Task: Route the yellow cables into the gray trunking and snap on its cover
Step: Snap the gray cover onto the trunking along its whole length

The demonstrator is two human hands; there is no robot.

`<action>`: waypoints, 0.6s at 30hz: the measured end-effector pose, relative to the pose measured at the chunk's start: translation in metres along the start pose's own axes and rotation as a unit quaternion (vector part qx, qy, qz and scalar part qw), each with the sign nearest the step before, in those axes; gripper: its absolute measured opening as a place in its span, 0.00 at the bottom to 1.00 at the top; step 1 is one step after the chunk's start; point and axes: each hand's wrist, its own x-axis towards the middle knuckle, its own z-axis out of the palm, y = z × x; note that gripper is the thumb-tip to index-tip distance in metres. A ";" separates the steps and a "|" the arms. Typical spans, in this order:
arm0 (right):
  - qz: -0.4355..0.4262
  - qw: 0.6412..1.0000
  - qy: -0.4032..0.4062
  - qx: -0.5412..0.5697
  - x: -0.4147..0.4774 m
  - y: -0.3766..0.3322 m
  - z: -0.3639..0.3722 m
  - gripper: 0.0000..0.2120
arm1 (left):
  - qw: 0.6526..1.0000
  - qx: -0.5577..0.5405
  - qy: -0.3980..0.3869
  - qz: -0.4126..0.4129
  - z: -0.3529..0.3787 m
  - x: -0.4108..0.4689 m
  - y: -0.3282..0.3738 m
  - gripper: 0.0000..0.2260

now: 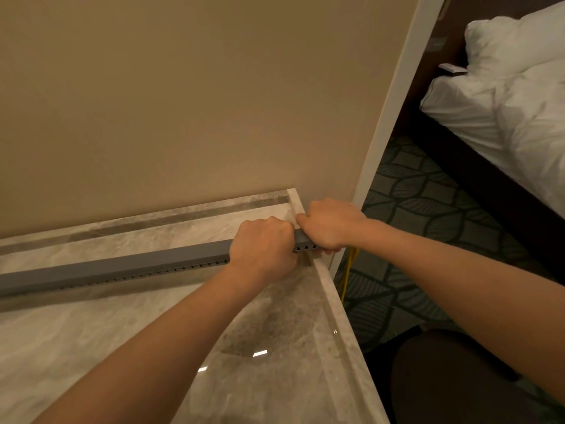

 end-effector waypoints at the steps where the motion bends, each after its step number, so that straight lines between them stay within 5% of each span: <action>1: -0.020 0.999 0.004 -0.035 -0.002 -0.001 0.000 0.17 | 1.000 -0.010 -0.016 -0.002 -0.003 -0.001 0.000 0.08; 4: -0.033 0.996 0.032 -0.072 -0.006 -0.002 -0.003 0.13 | 0.978 -0.148 -0.145 -0.016 -0.018 0.005 -0.009 0.14; 6: -0.037 0.994 0.055 -0.088 -0.008 -0.003 -0.006 0.14 | 0.905 -0.345 -0.244 -0.046 -0.034 0.010 -0.019 0.14; 8: -0.027 0.993 0.080 -0.082 -0.010 -0.005 -0.009 0.17 | 0.853 -0.454 -0.238 -0.099 -0.039 0.017 -0.023 0.18; 11: -0.016 0.993 0.100 -0.060 -0.010 -0.010 -0.011 0.12 | 0.910 -0.368 -0.142 -0.129 -0.035 0.020 -0.008 0.29; 13: -0.015 0.993 0.103 -0.054 -0.011 -0.012 -0.012 0.11 | 0.948 -0.279 -0.089 -0.126 -0.028 0.017 0.004 0.27; 18: -0.021 0.994 0.090 -0.049 -0.016 -0.013 -0.010 0.13 | 0.969 -0.226 -0.025 -0.093 -0.018 0.012 0.007 0.23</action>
